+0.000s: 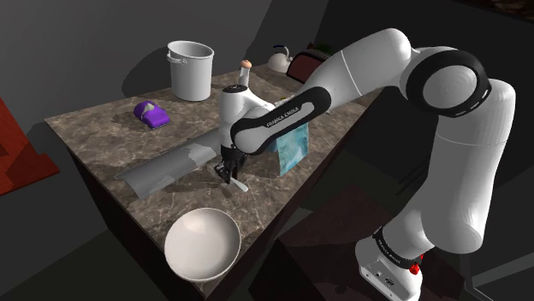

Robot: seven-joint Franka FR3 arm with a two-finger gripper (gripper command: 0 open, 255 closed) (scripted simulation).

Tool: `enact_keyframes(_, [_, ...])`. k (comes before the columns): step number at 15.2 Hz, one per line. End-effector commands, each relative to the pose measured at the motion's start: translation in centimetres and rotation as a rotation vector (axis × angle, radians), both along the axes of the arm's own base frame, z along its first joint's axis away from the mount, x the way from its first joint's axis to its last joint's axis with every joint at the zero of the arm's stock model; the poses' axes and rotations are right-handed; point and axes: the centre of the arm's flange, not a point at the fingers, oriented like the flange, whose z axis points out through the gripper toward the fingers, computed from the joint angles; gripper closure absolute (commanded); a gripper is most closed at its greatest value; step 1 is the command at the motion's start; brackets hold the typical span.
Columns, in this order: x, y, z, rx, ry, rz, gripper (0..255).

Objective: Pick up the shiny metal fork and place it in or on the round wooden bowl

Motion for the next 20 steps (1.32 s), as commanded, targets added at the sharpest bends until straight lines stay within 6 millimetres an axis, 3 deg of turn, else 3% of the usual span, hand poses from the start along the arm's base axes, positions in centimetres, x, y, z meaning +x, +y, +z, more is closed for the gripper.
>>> enact_keyframes(1, [0.1, 0.0, 1.0, 0.0, -0.001, -0.001, 255])
enact_keyframes(20, [0.1, 0.0, 11.0, 0.0, -0.001, -0.001, 255])
